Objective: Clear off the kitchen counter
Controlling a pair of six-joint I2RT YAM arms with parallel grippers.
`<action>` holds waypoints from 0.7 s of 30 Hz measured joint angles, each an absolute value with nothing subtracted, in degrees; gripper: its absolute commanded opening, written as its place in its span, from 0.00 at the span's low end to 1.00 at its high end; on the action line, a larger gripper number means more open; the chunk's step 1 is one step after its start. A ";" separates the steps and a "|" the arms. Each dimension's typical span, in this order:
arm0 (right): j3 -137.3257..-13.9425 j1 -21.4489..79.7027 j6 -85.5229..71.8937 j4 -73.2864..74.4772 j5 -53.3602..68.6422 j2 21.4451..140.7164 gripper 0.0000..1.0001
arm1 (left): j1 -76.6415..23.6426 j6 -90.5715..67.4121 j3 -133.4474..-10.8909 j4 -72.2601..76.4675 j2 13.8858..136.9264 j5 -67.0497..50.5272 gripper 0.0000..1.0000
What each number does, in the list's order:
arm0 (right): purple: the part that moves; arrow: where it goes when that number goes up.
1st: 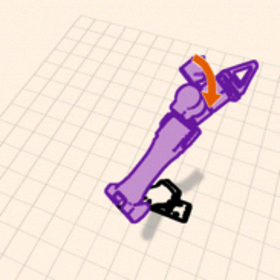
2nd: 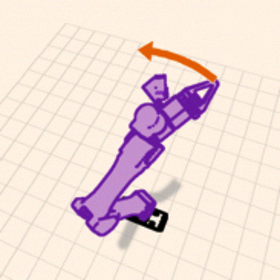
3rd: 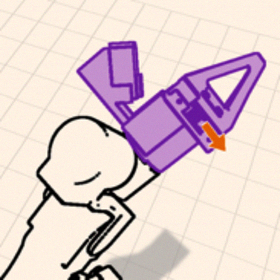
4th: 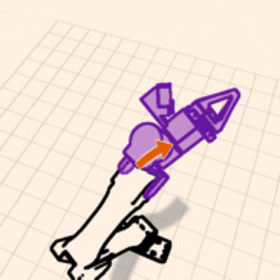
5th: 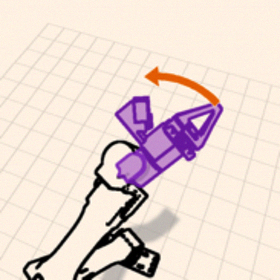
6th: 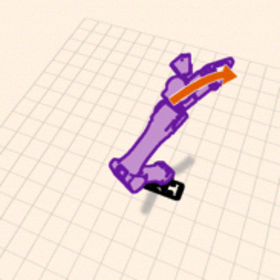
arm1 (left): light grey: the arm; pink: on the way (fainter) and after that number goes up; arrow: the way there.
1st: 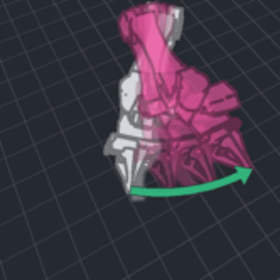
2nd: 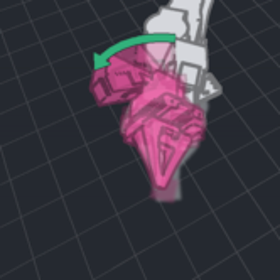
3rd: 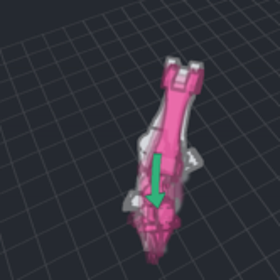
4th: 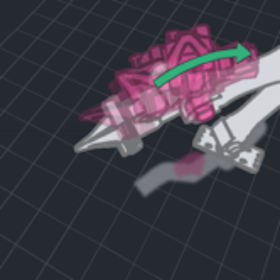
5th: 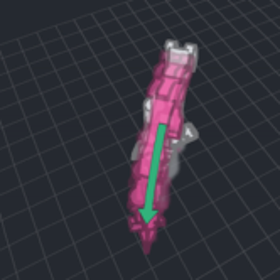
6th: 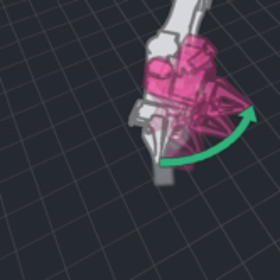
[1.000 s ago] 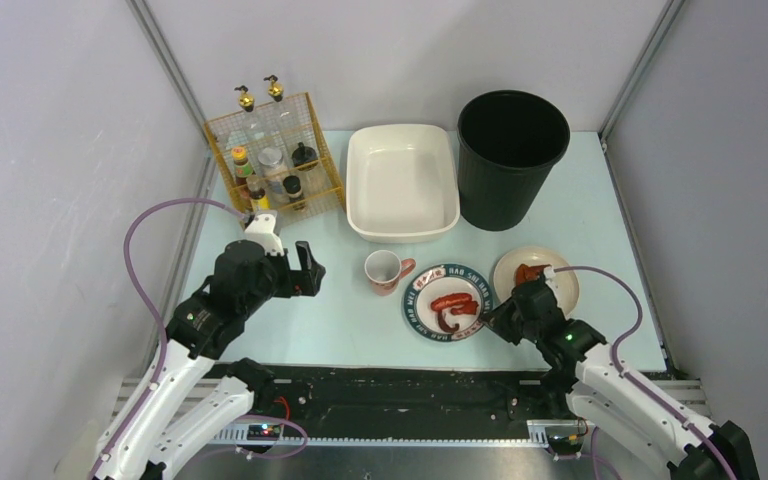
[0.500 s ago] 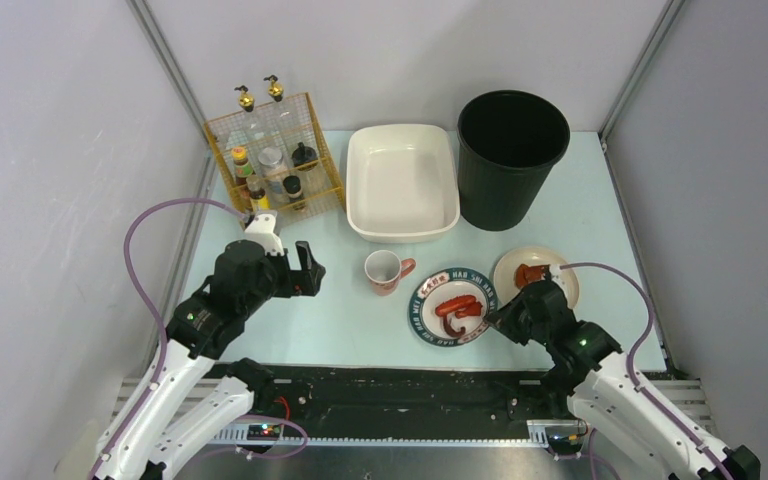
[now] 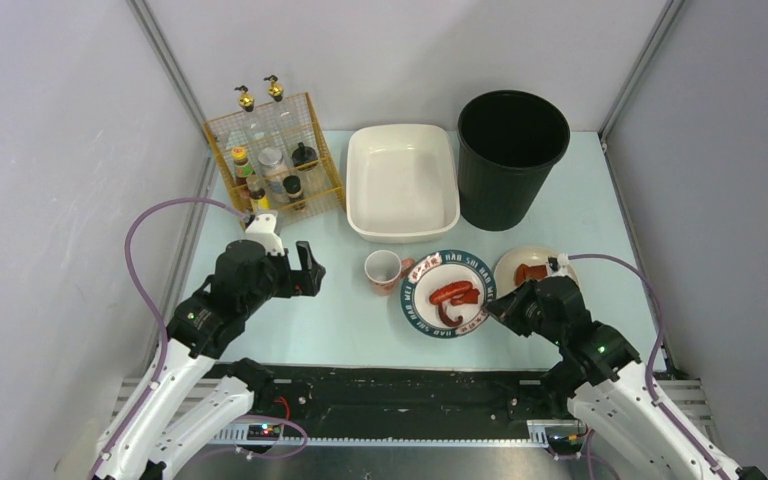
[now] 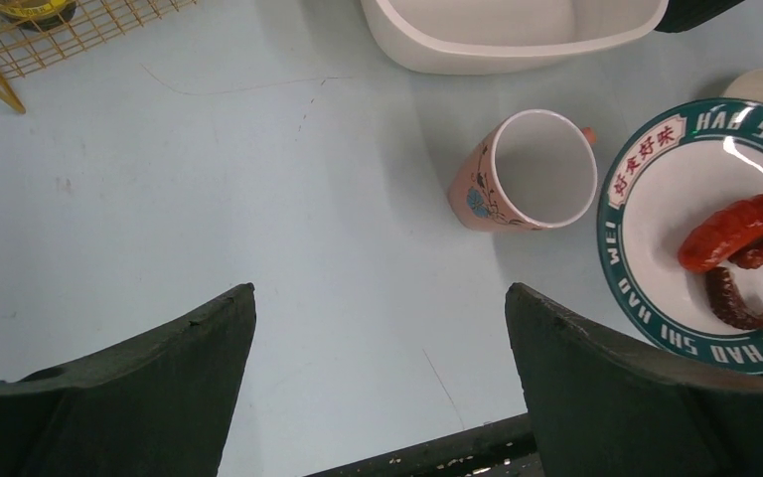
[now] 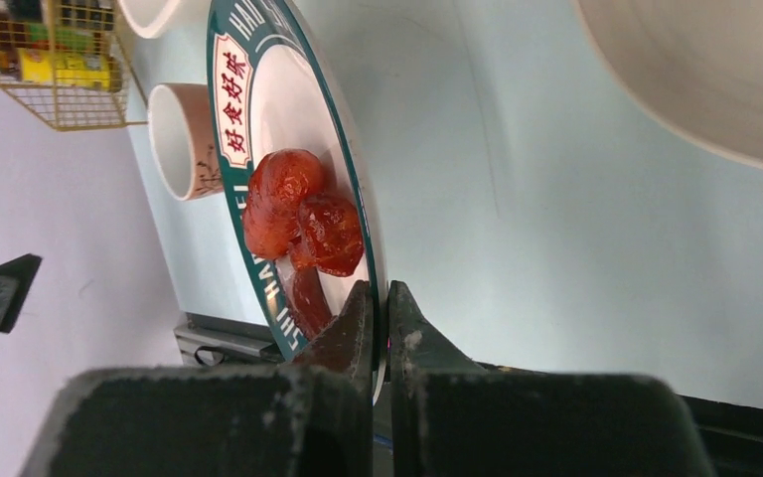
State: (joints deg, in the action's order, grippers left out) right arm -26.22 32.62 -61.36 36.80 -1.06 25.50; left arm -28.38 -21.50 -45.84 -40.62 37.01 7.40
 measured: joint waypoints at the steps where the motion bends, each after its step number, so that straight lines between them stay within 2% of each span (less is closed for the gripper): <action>1: -26.70 32.53 -61.19 36.97 -0.84 25.30 0.00 | -28.38 -21.52 -45.84 -40.64 37.01 7.40 0.98; 11: -33.30 30.37 -59.86 37.87 0.99 26.35 0.00 | -28.38 -21.52 -45.84 -40.91 37.01 7.40 0.98; 21: -42.89 27.16 -59.44 31.40 2.83 38.94 0.00 | -28.38 -21.52 -45.84 -40.91 37.01 7.40 0.98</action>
State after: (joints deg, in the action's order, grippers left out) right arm -42.89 27.16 -59.44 31.40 2.83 38.94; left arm -28.38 -21.52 -45.84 -40.91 37.01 7.40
